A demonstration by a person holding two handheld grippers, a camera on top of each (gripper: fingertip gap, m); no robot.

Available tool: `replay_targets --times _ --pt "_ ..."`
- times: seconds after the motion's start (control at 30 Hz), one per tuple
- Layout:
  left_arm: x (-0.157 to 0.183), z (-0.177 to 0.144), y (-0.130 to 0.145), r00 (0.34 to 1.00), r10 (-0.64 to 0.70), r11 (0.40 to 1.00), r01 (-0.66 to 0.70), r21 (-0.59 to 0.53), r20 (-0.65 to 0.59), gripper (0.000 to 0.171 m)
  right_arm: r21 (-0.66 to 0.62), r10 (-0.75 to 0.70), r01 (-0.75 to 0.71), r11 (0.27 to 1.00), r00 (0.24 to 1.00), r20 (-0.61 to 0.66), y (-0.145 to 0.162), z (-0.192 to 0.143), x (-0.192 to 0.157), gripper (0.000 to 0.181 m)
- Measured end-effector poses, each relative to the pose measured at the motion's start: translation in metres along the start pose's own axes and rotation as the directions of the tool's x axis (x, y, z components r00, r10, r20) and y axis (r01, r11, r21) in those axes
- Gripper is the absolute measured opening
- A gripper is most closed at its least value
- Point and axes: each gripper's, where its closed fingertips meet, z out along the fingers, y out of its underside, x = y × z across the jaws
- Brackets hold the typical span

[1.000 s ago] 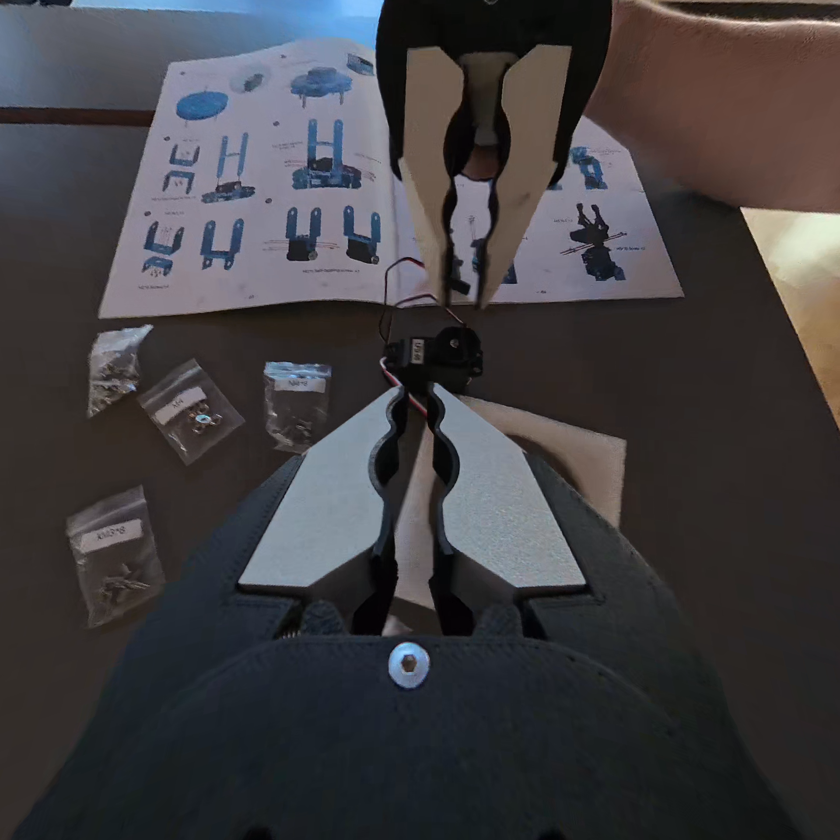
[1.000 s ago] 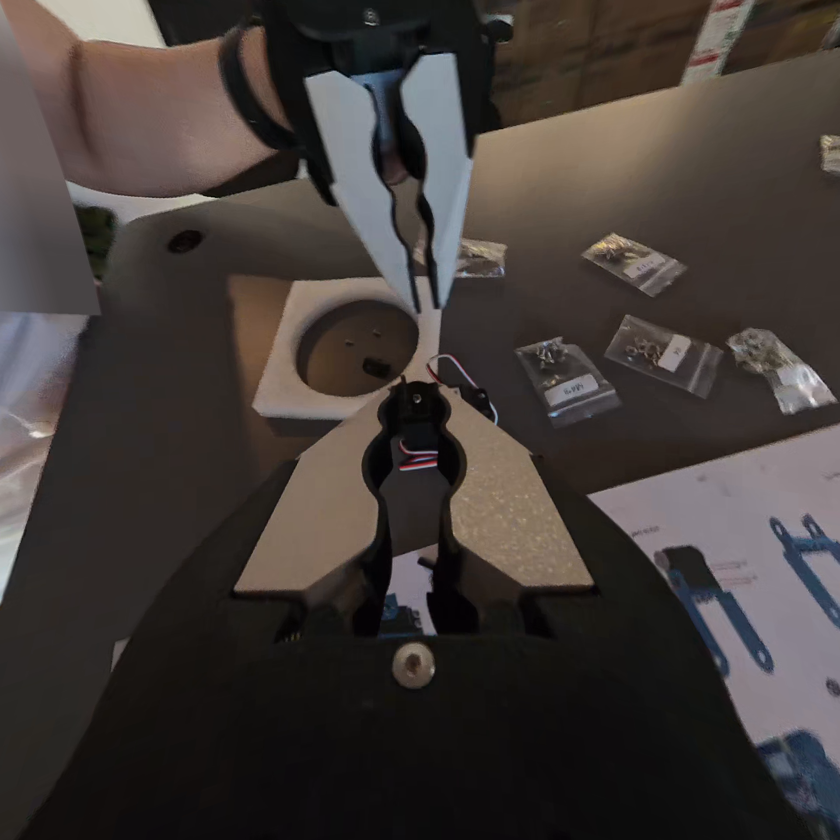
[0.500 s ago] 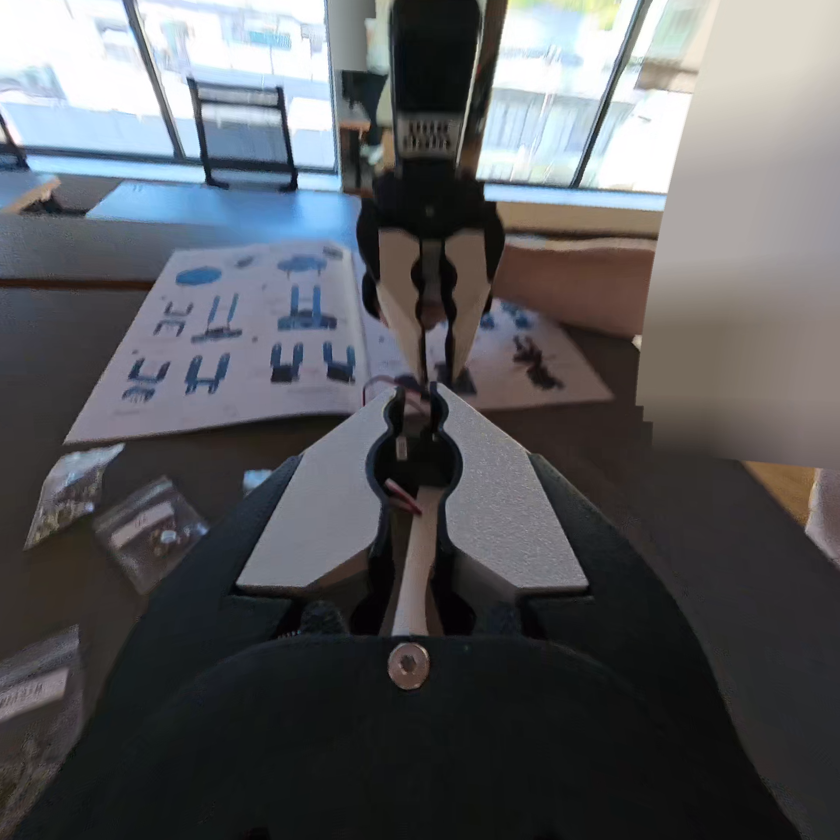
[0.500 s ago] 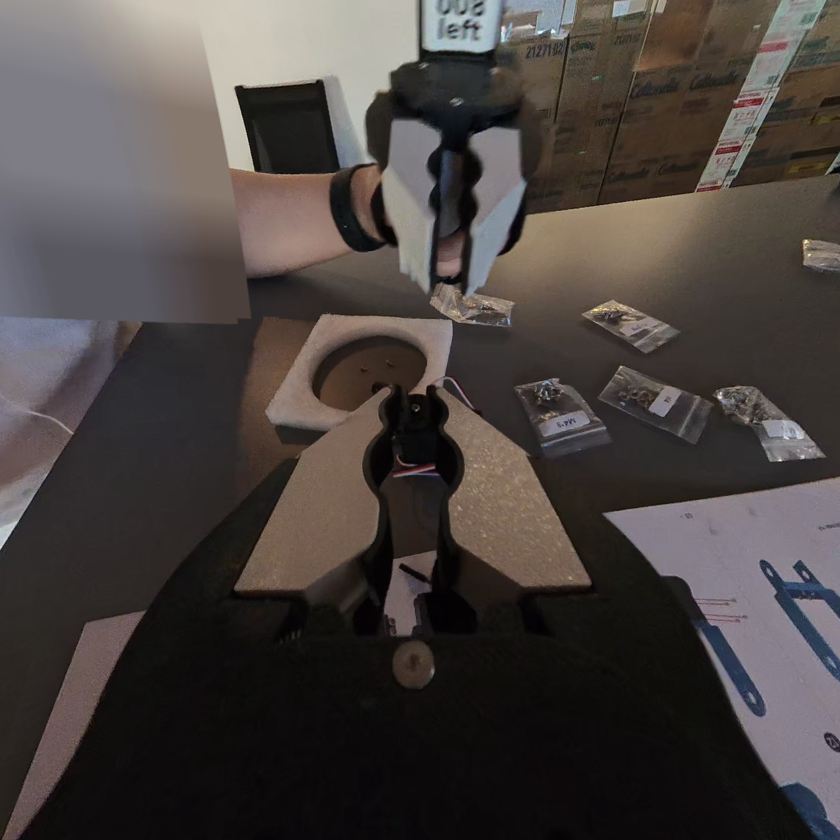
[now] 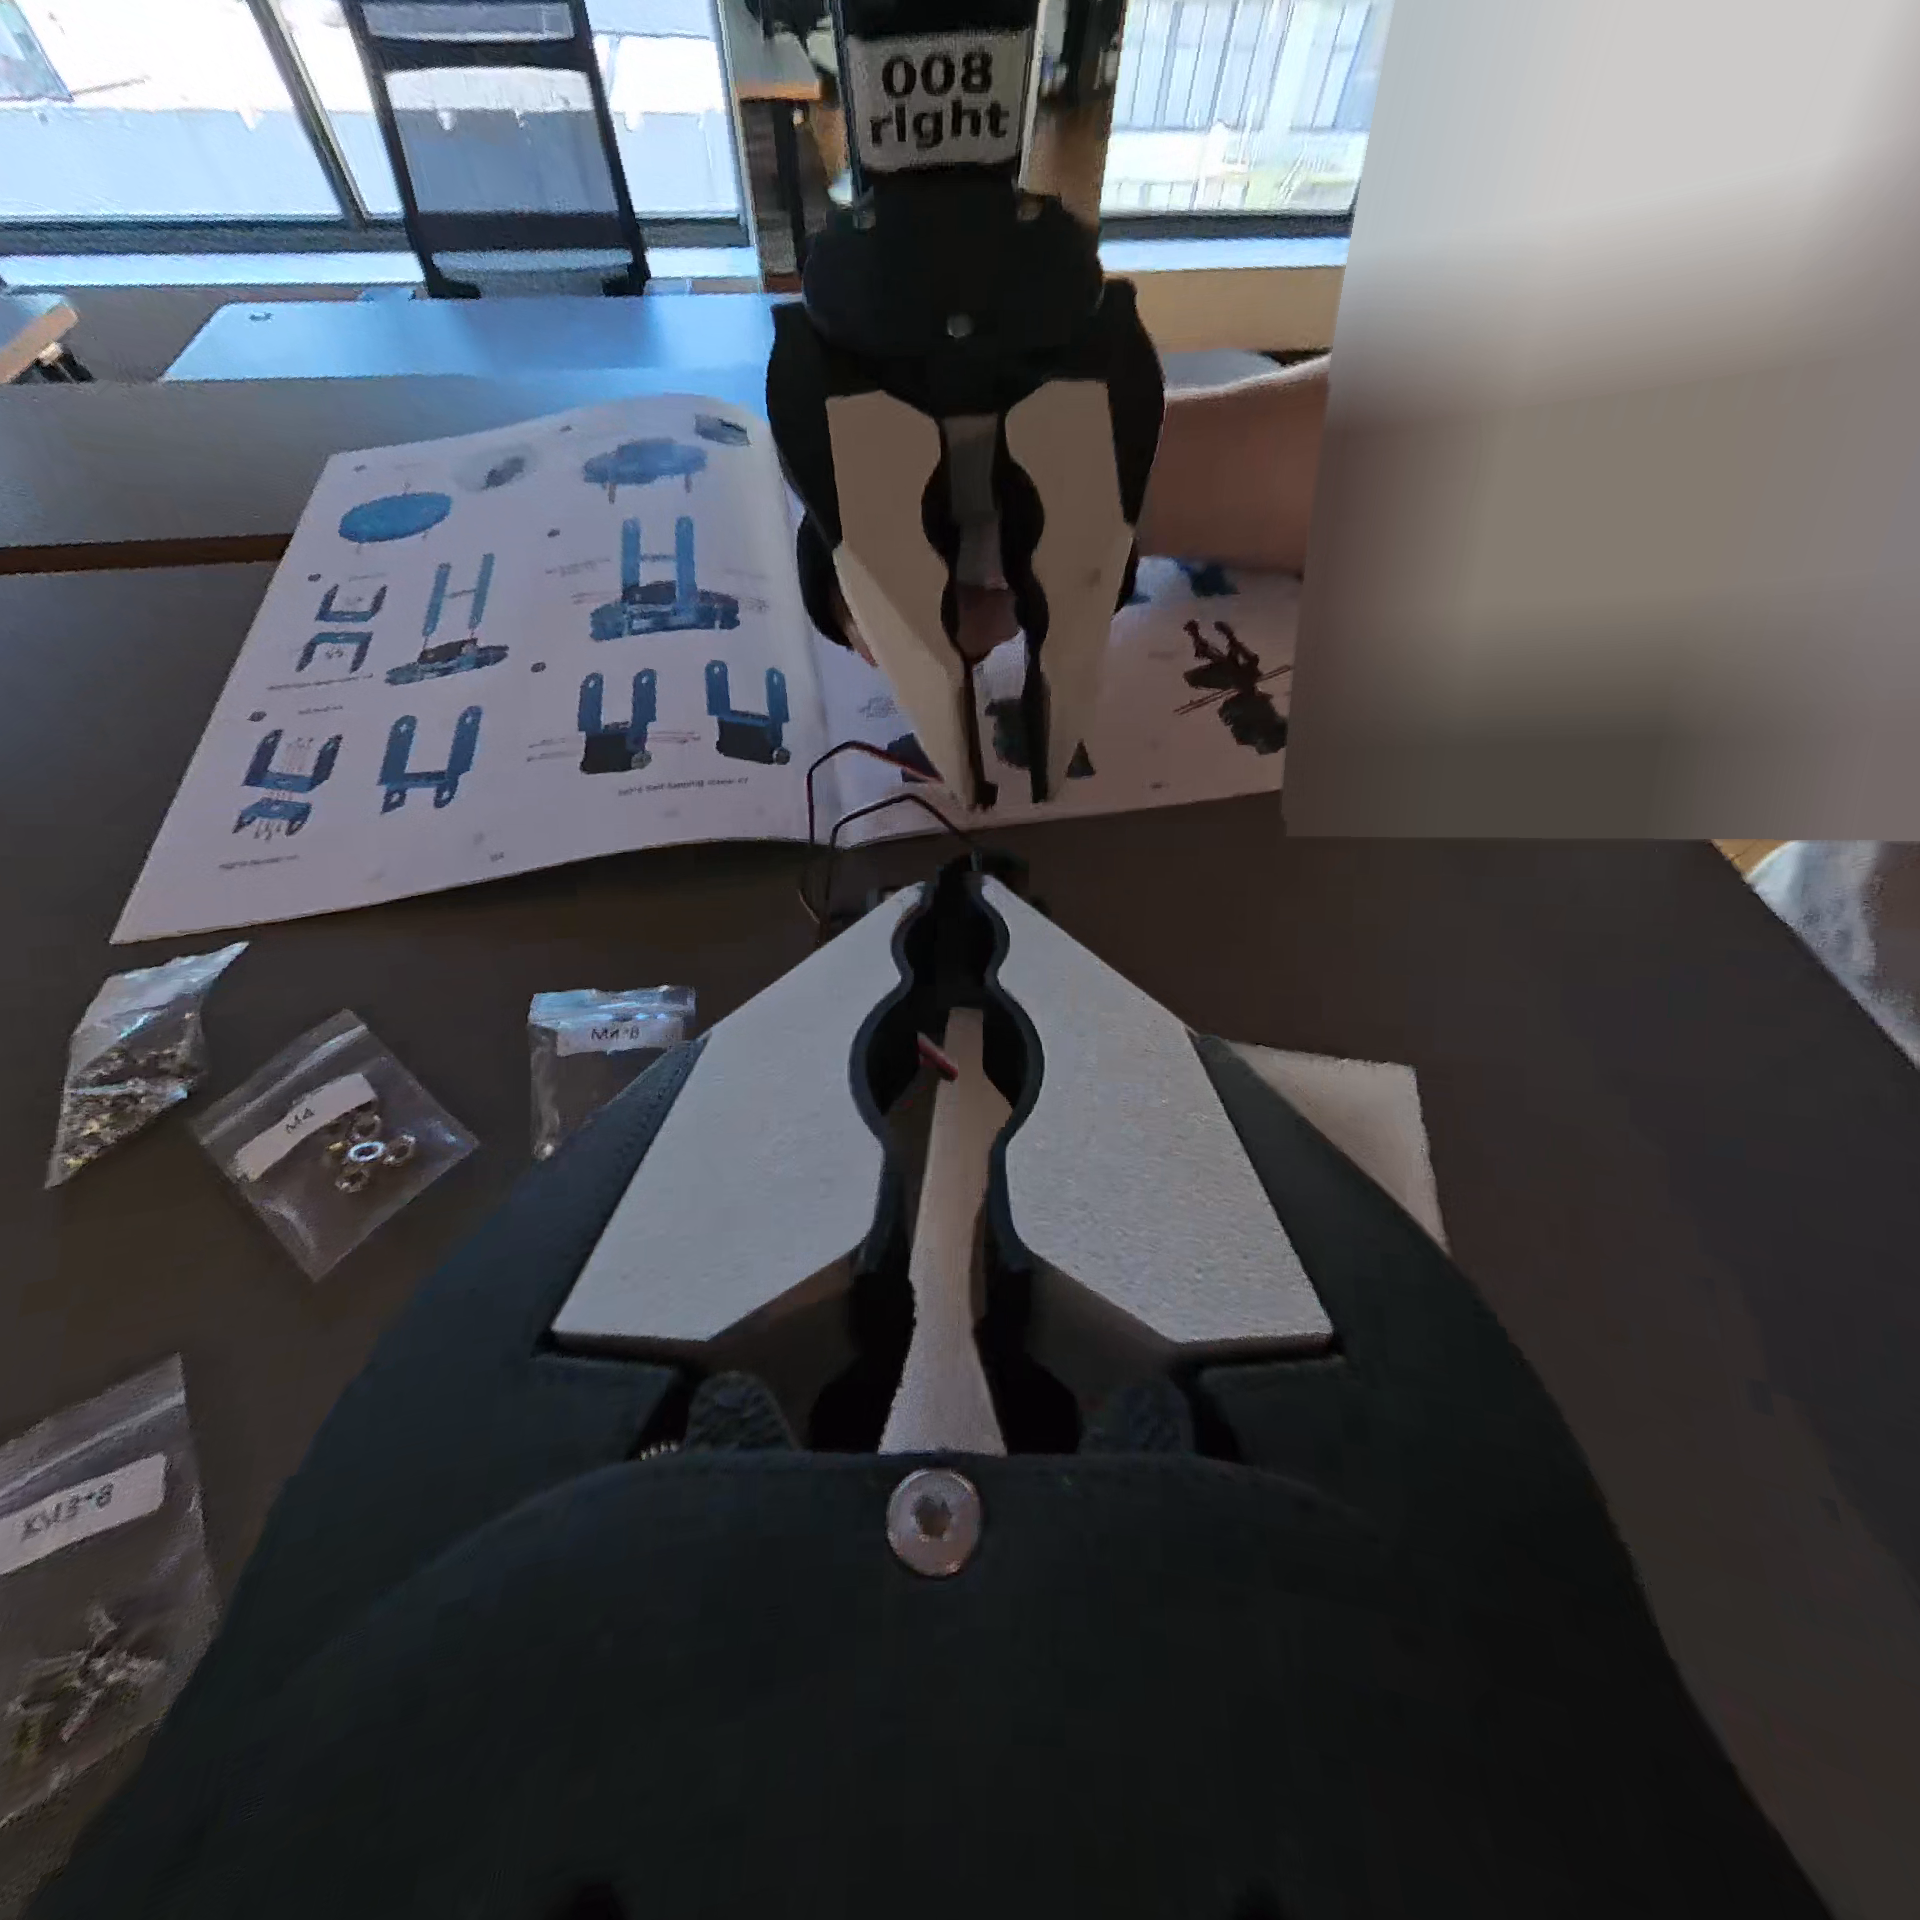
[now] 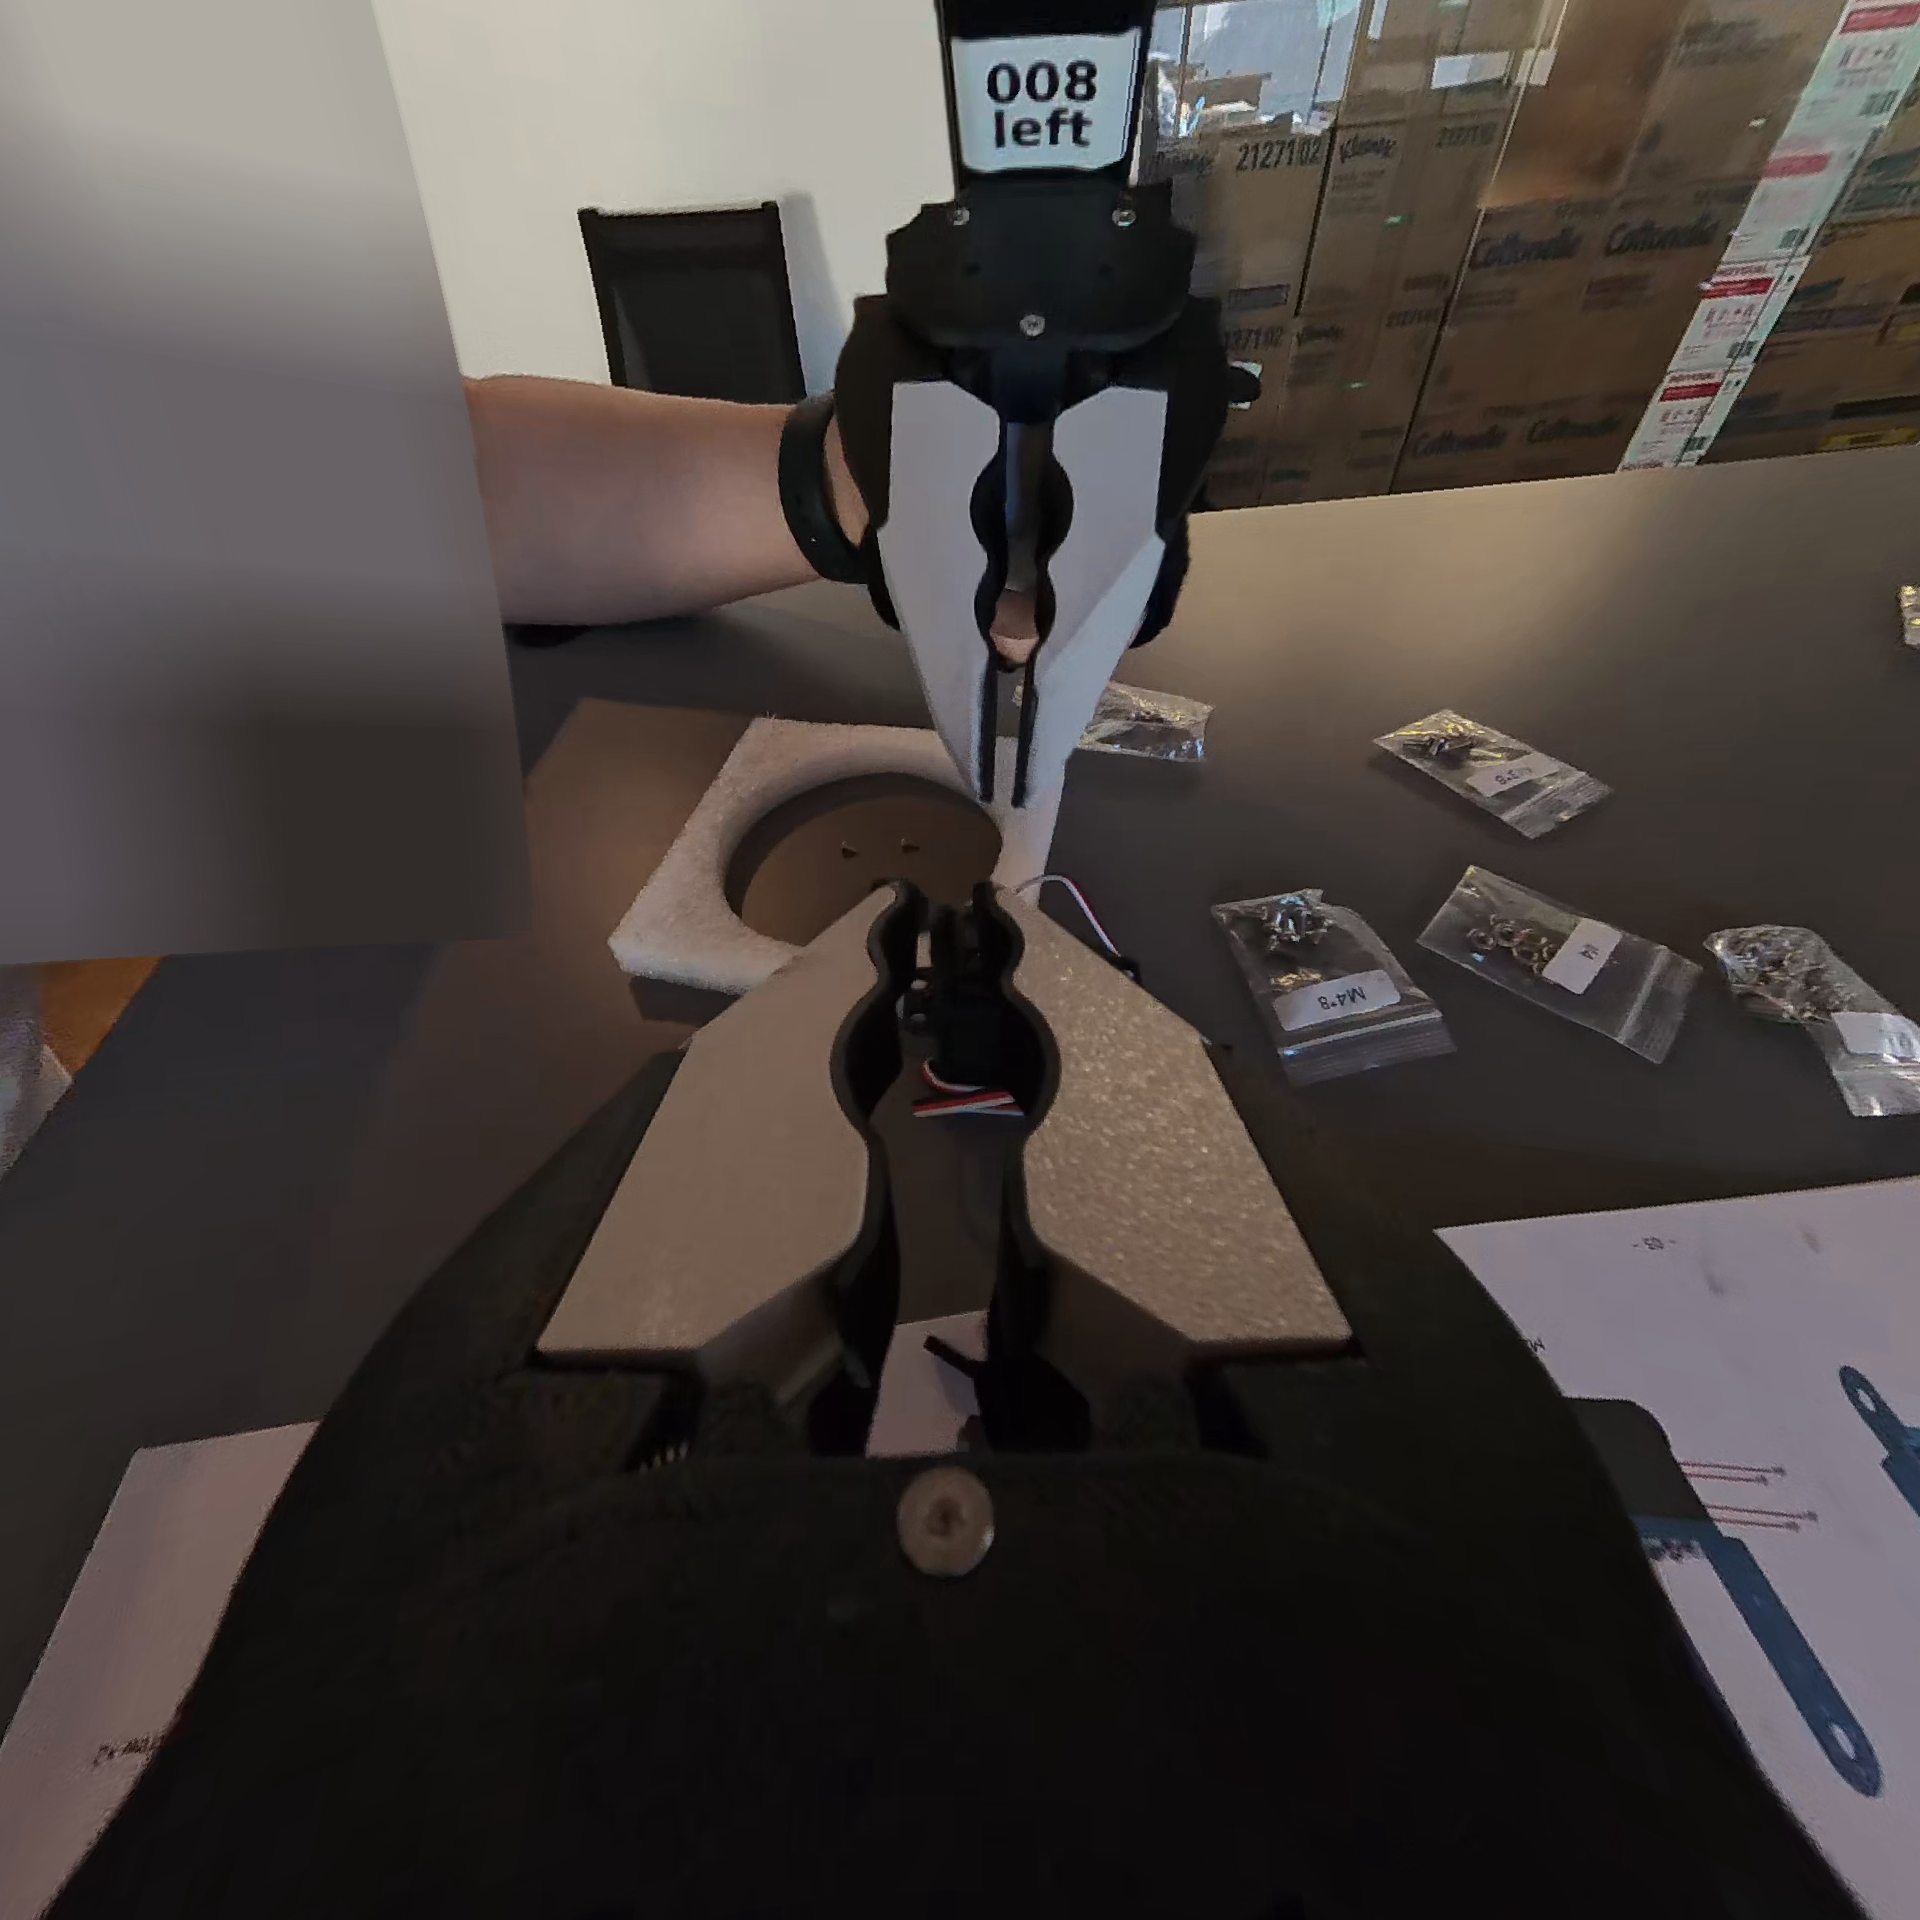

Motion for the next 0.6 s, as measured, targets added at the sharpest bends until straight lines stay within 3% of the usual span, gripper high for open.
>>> replay_targets --times 0.2,0.37,0.6 --pt "0.002 0.007 0.002 1.000 0.002 1.000 -0.002 -0.011 0.009 0.009 -0.011 0.045 -0.045 0.999 0.999 0.003 0.003 0.002 0.003 0.009" --pt "0.001 0.009 -0.005 0.999 -0.044 0.998 0.045 0.047 -0.014 0.010 -0.022 0.119 -0.119 0.993 0.993 0.008 0.008 0.004 0.006 0.008" --pt "0.002 0.017 0.001 0.999 -0.044 0.999 0.044 0.014 -0.019 0.012 -0.028 0.174 -0.173 0.984 0.984 0.024 0.012 0.006 0.007 0.010"
